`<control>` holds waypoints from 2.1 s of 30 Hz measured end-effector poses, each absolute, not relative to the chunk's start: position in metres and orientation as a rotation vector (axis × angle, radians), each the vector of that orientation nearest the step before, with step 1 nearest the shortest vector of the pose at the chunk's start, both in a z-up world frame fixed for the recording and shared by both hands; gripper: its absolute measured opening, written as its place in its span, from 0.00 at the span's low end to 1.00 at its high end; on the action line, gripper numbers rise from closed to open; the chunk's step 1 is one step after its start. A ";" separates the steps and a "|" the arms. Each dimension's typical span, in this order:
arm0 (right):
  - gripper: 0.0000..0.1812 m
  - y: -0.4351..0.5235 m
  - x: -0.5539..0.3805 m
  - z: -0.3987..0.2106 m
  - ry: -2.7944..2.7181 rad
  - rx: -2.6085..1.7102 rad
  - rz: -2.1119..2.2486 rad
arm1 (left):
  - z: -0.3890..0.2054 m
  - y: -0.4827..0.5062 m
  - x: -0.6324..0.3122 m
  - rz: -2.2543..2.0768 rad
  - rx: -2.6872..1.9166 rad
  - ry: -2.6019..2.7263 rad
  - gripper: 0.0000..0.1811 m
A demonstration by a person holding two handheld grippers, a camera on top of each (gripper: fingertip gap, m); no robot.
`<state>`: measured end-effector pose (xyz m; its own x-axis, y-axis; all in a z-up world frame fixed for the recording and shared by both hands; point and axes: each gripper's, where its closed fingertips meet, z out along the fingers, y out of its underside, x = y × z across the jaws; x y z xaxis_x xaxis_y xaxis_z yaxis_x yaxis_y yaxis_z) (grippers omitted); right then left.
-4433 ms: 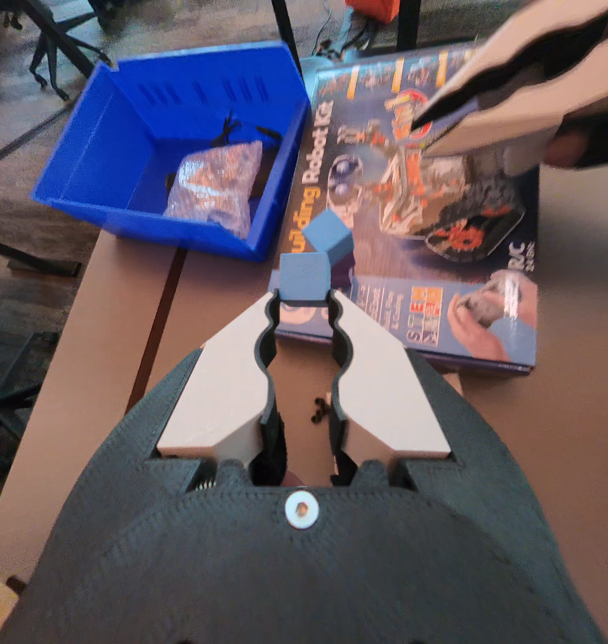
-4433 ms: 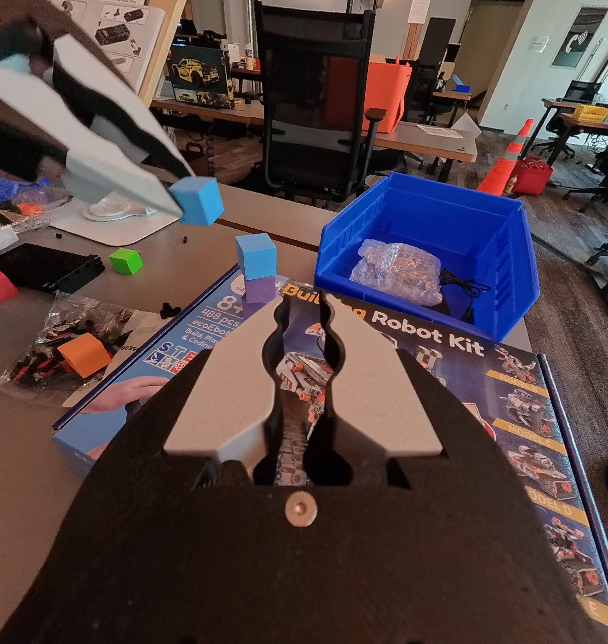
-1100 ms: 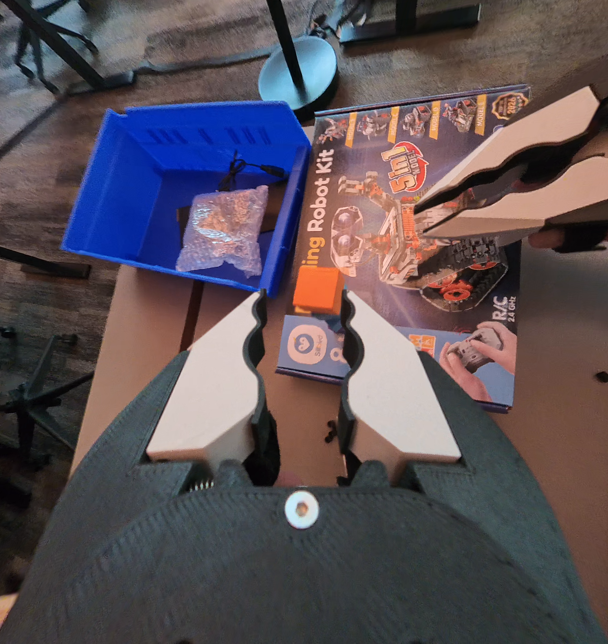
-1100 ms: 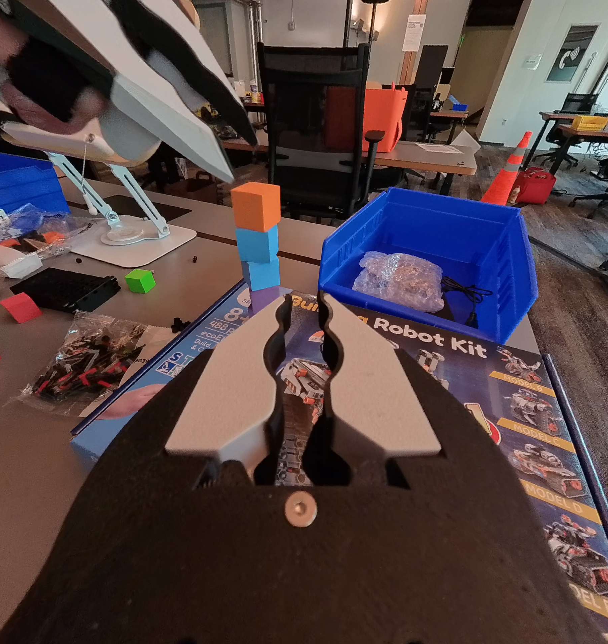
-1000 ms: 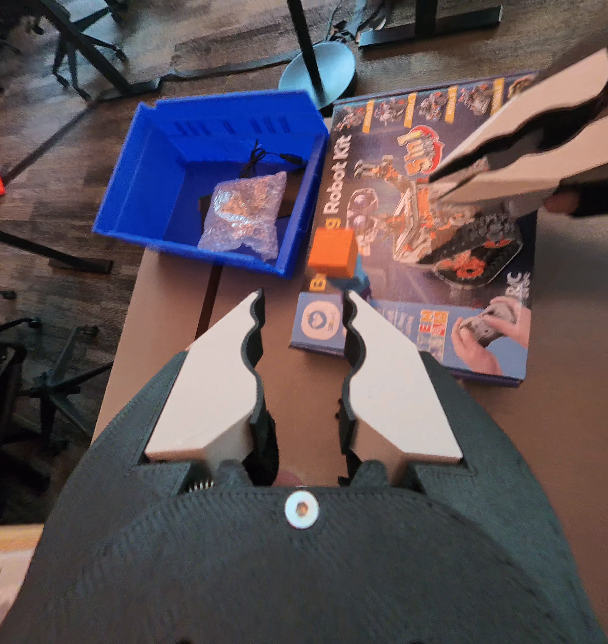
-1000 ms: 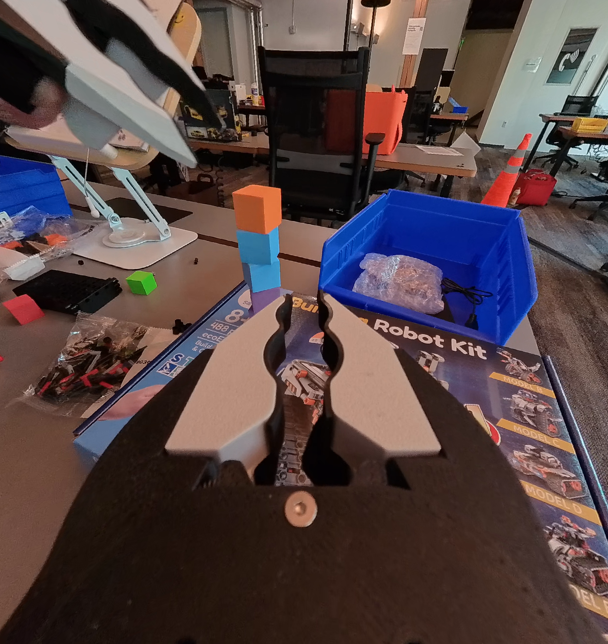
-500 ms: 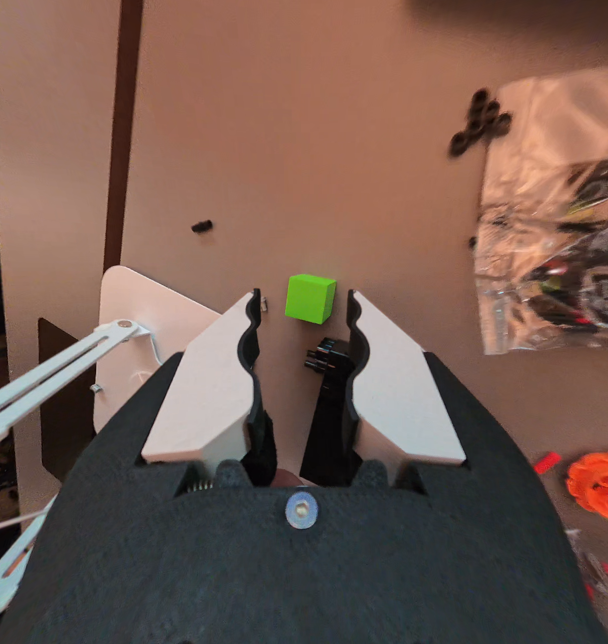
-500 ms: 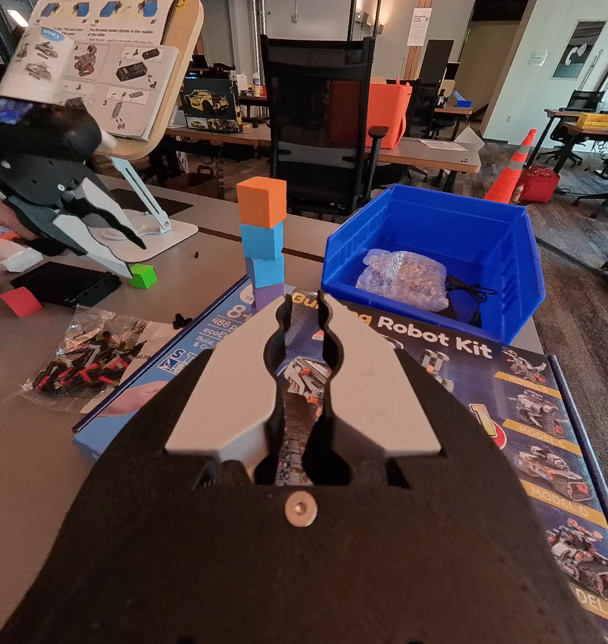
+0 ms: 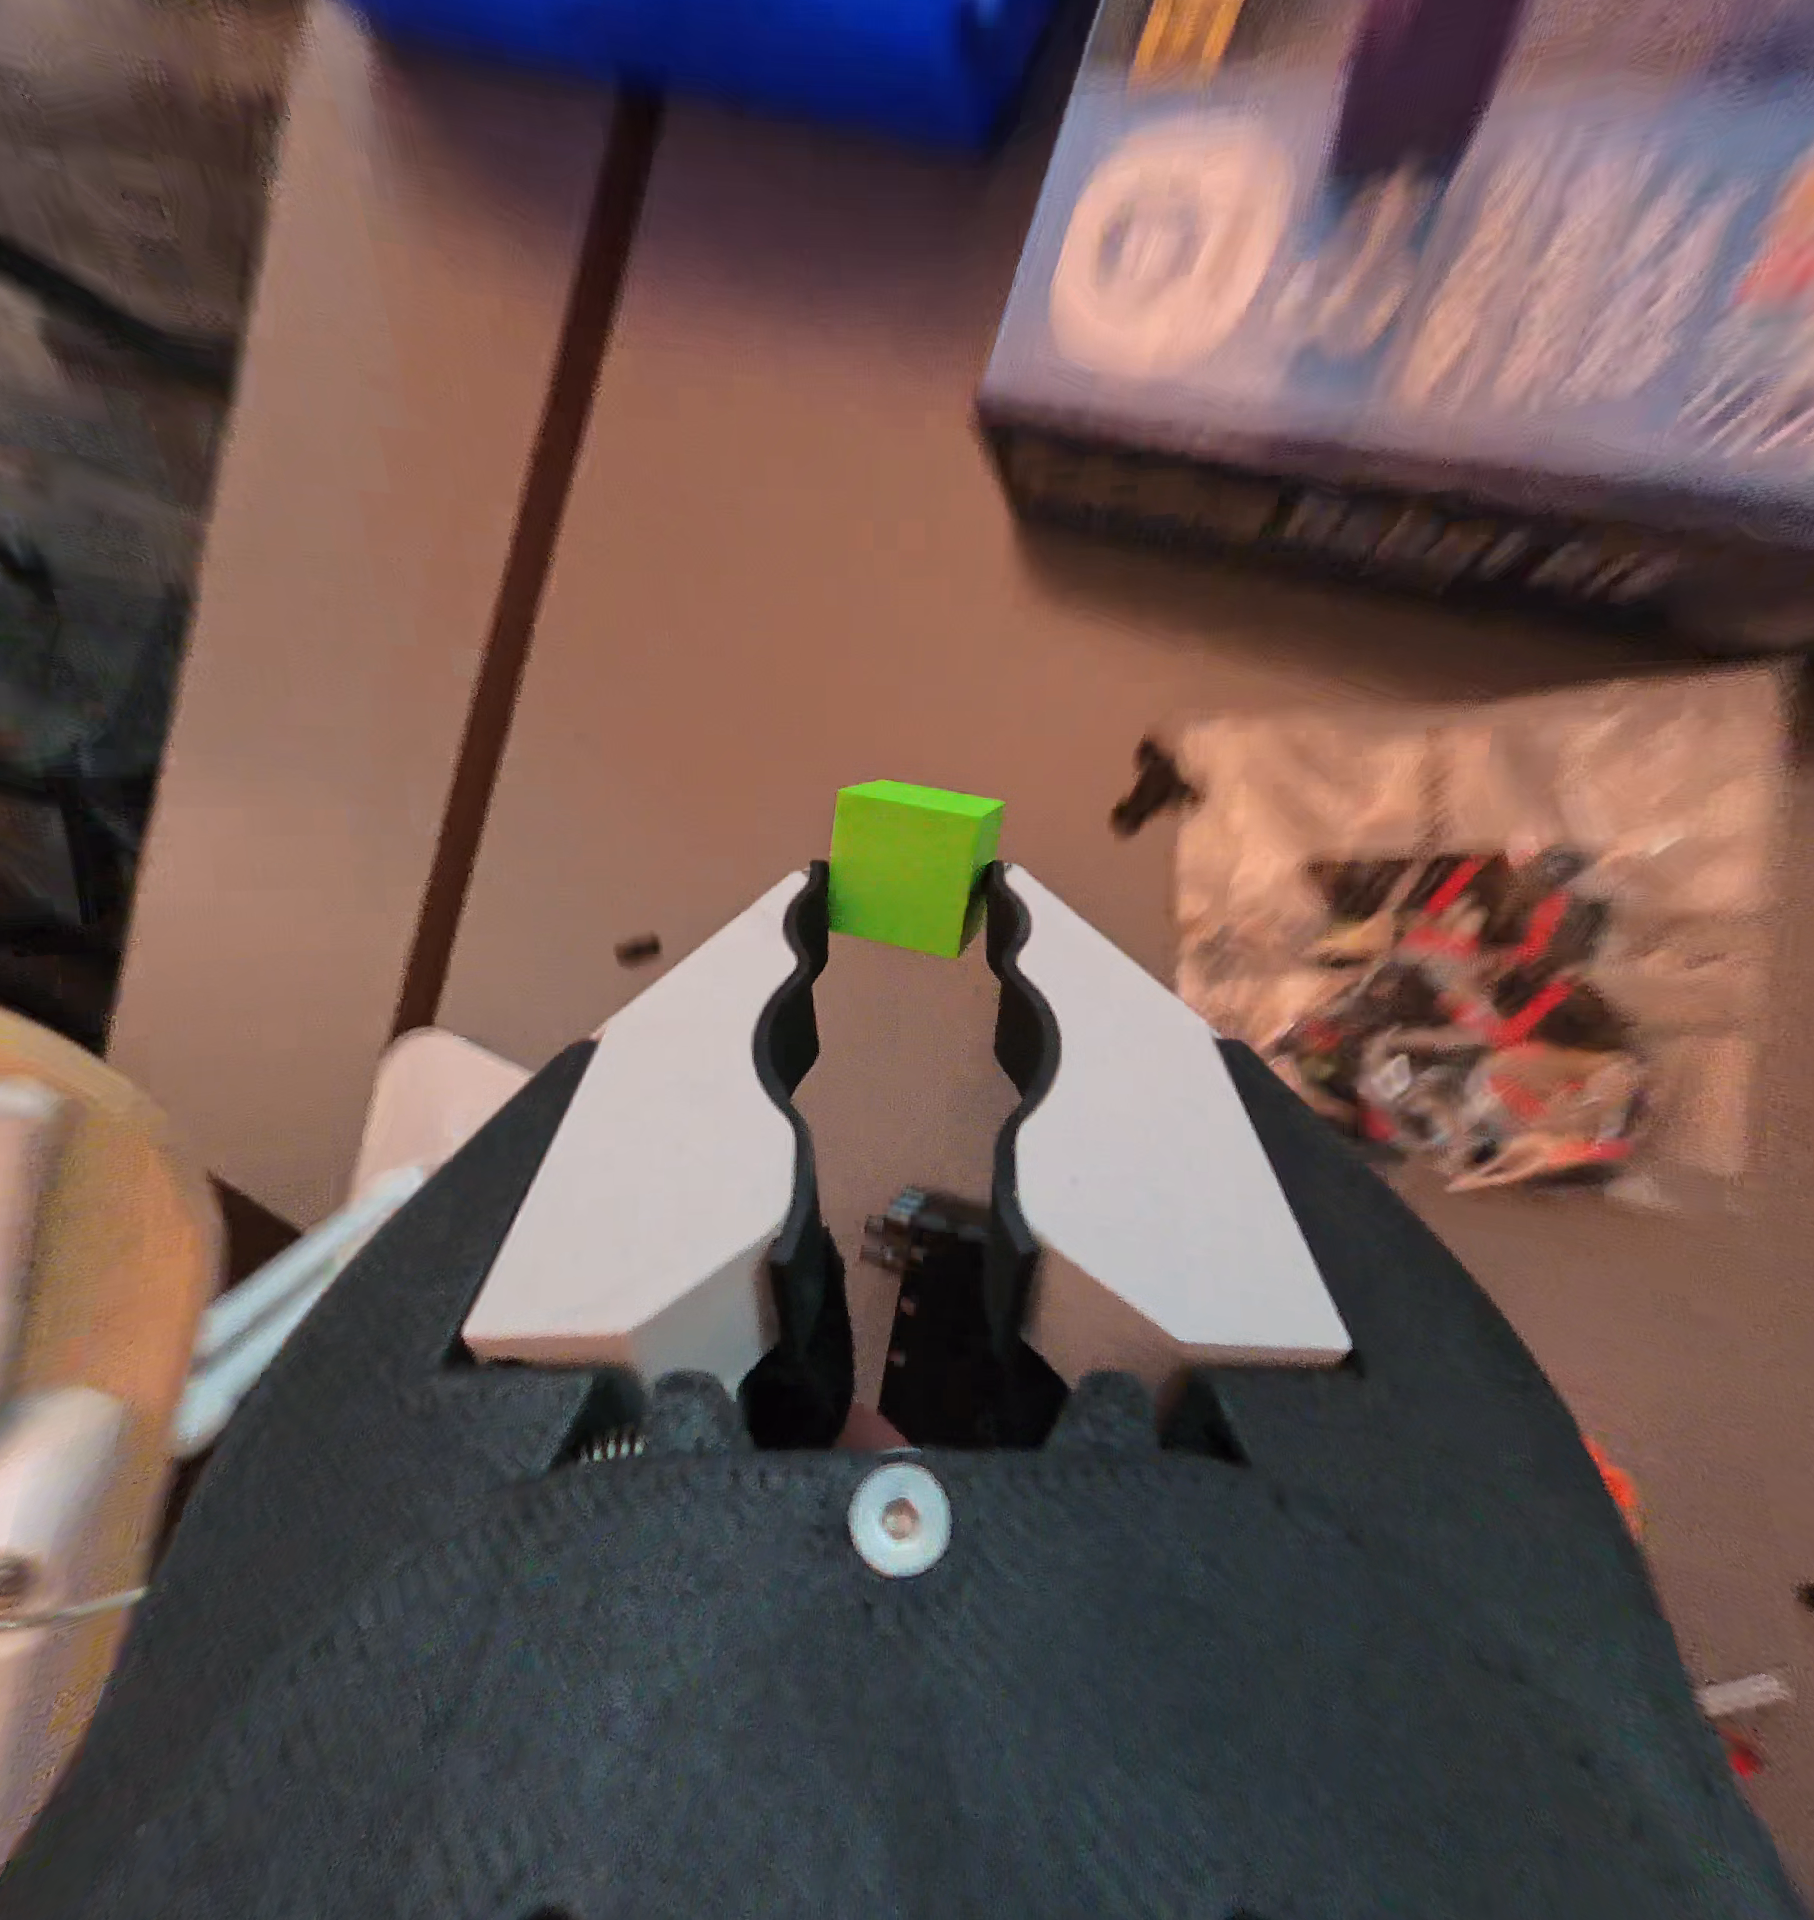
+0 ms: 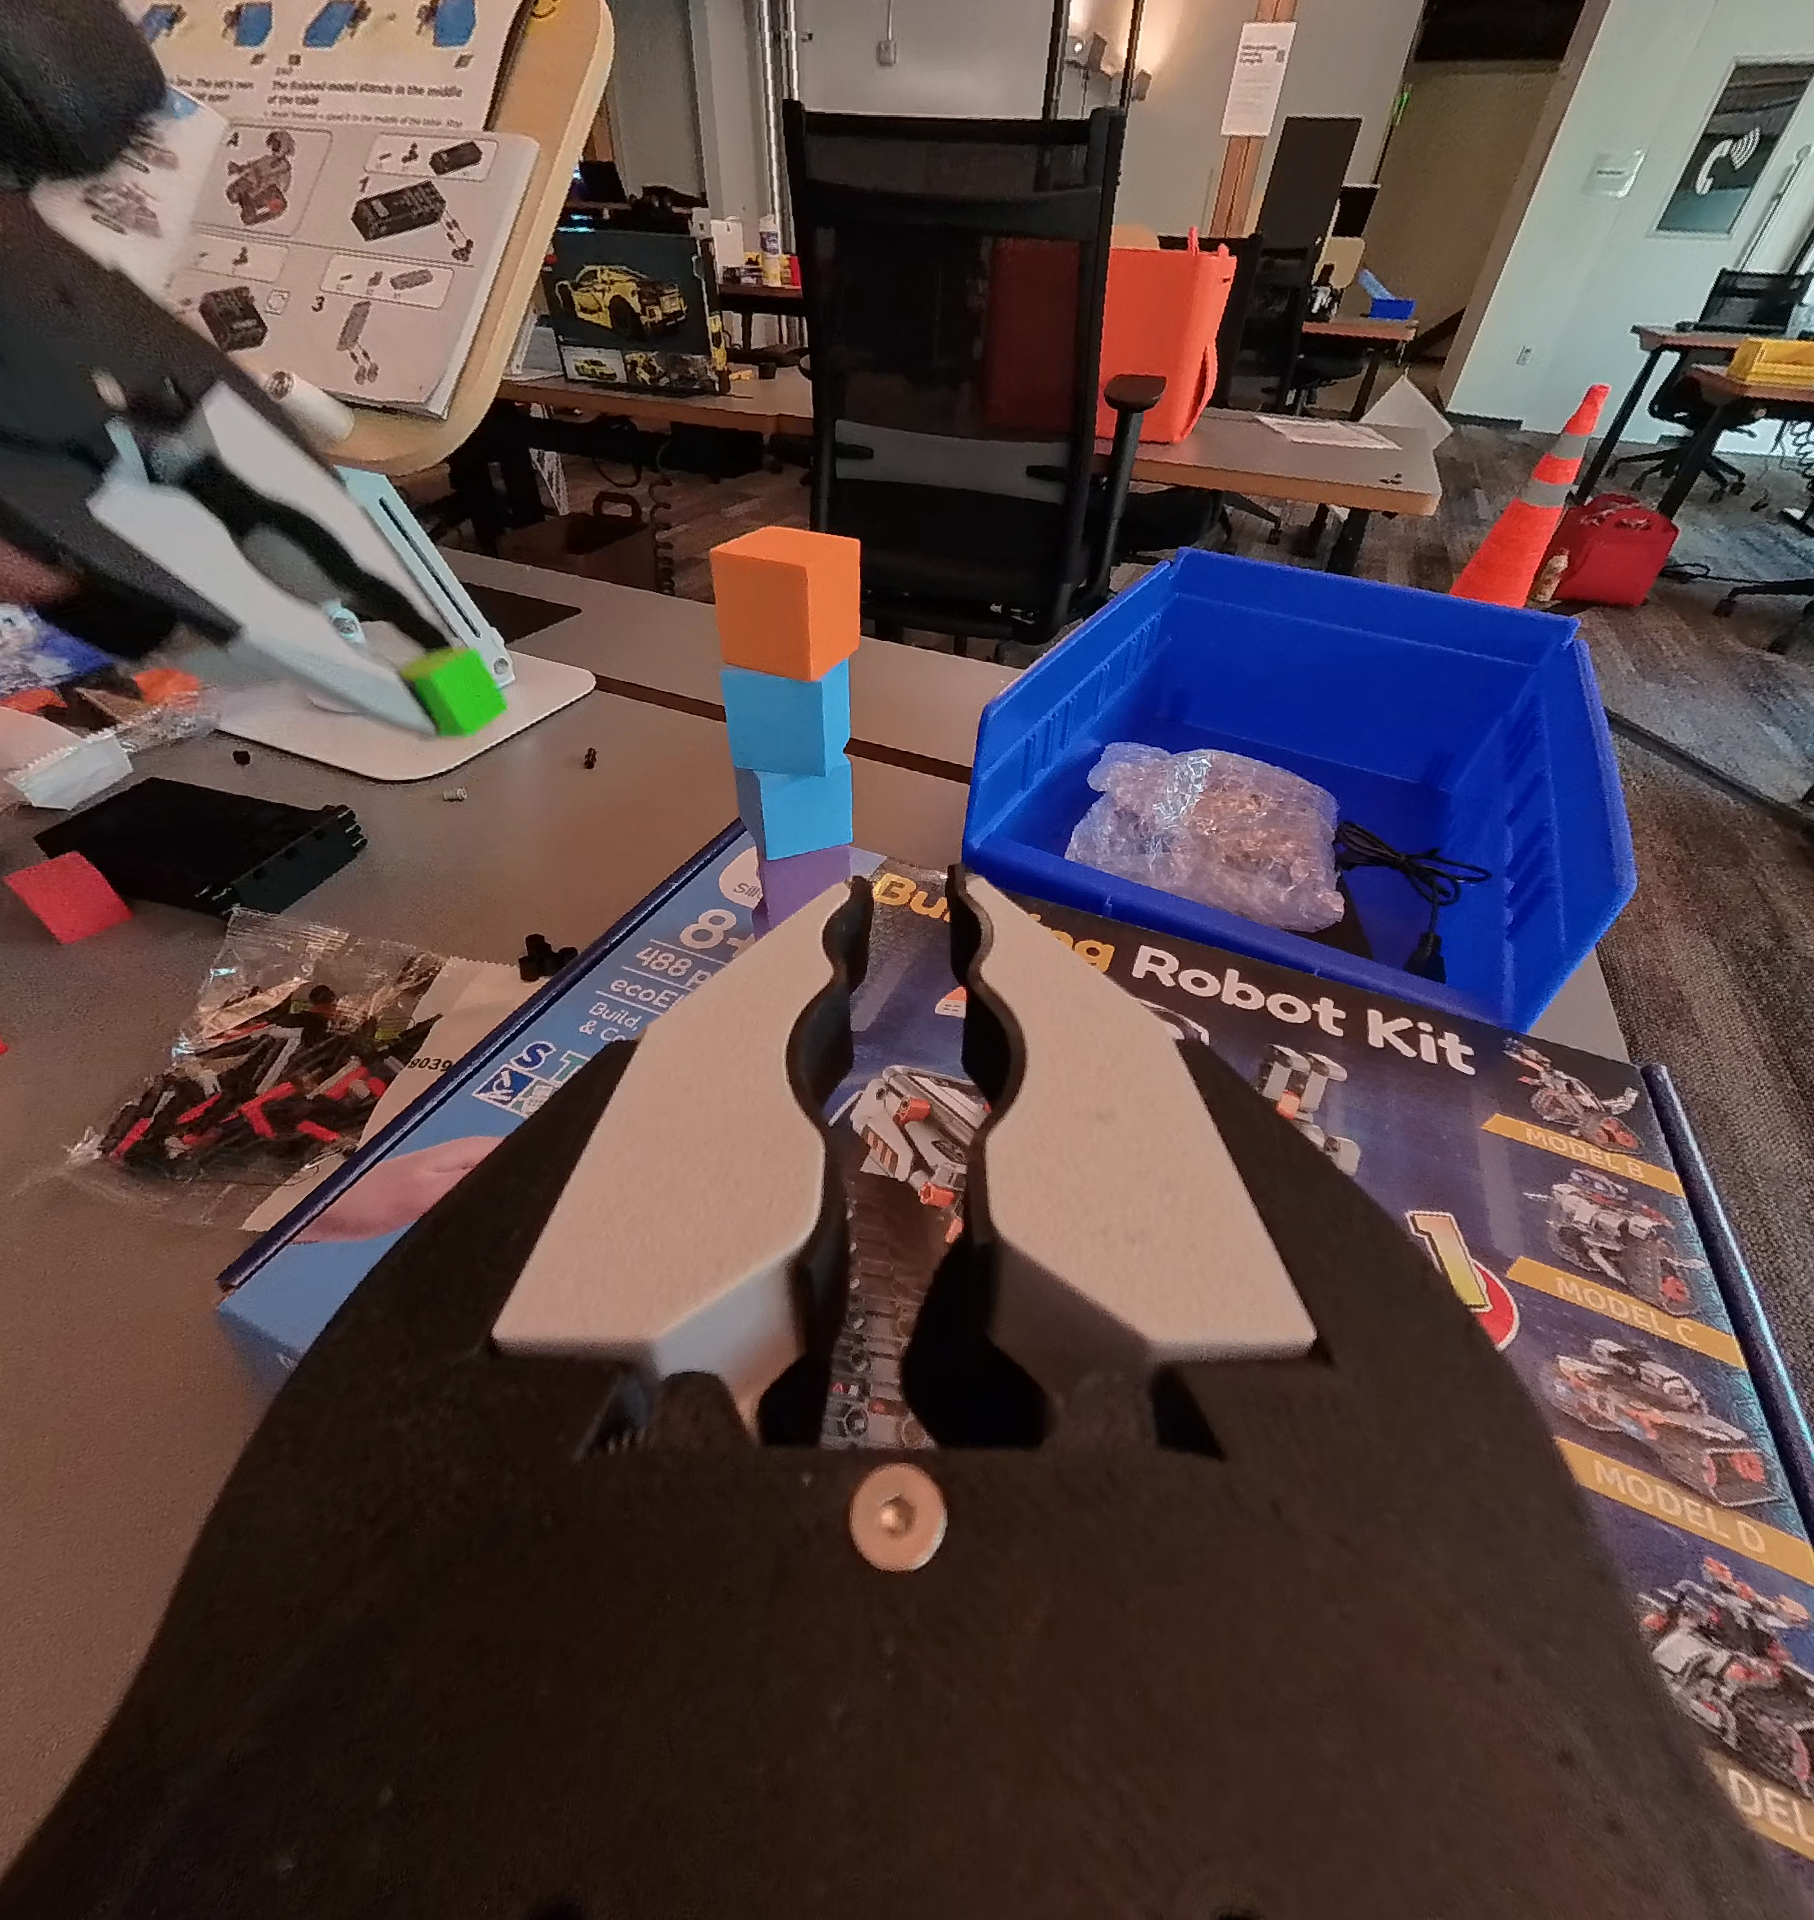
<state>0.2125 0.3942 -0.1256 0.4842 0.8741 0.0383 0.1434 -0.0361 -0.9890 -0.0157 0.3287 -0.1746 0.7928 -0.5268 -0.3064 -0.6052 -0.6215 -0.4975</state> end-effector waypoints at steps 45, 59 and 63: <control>0.07 0.387 0.210 -0.120 -0.936 -1.487 0.798 | -0.083 0.410 0.134 0.152 -2.327 1.169 0.17; 0.07 0.386 0.211 -0.118 -0.928 -1.479 0.808 | -0.055 0.348 0.089 0.355 -2.208 1.076 0.28; 0.07 0.385 0.211 -0.116 -0.928 -1.473 0.818 | -0.094 0.285 0.036 0.408 -2.361 1.075 0.26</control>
<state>0.2105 0.3847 -0.1164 0.4440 0.8959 0.0147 0.0979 -0.0322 -0.9947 0.0365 0.2855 -0.0944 0.6413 -0.6115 -0.4634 -0.7650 -0.5565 -0.3242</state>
